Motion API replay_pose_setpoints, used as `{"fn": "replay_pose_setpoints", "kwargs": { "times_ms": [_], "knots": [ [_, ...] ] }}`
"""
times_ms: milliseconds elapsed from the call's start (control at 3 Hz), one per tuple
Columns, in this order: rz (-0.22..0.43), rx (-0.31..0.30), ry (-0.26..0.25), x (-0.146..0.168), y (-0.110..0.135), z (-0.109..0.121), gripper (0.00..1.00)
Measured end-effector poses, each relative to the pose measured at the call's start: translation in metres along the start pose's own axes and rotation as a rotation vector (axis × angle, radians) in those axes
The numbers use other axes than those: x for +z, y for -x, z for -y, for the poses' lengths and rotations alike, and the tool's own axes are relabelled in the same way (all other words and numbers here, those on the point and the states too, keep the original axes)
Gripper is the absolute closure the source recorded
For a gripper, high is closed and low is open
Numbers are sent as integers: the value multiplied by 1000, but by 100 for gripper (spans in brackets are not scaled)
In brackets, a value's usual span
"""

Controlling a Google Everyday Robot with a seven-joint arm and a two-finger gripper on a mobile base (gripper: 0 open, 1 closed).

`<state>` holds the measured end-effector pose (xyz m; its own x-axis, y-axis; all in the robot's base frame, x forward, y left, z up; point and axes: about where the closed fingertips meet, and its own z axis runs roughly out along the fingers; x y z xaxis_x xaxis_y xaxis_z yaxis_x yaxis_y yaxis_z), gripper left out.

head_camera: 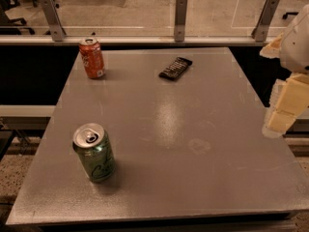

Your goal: Move coke can near rxbar chocolate

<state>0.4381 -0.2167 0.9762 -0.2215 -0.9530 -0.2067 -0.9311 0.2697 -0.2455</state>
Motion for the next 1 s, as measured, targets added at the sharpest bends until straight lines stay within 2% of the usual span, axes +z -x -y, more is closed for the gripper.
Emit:
{"fn": "replay_pose_setpoints", "kwargs": {
  "times_ms": [333,667,1000],
  "knots": [
    [1,0,-1,0,0,0,0],
    [32,-18,0,6,14,9,0],
    [114,-25,-3,19,46,28,0]
  ]
}}
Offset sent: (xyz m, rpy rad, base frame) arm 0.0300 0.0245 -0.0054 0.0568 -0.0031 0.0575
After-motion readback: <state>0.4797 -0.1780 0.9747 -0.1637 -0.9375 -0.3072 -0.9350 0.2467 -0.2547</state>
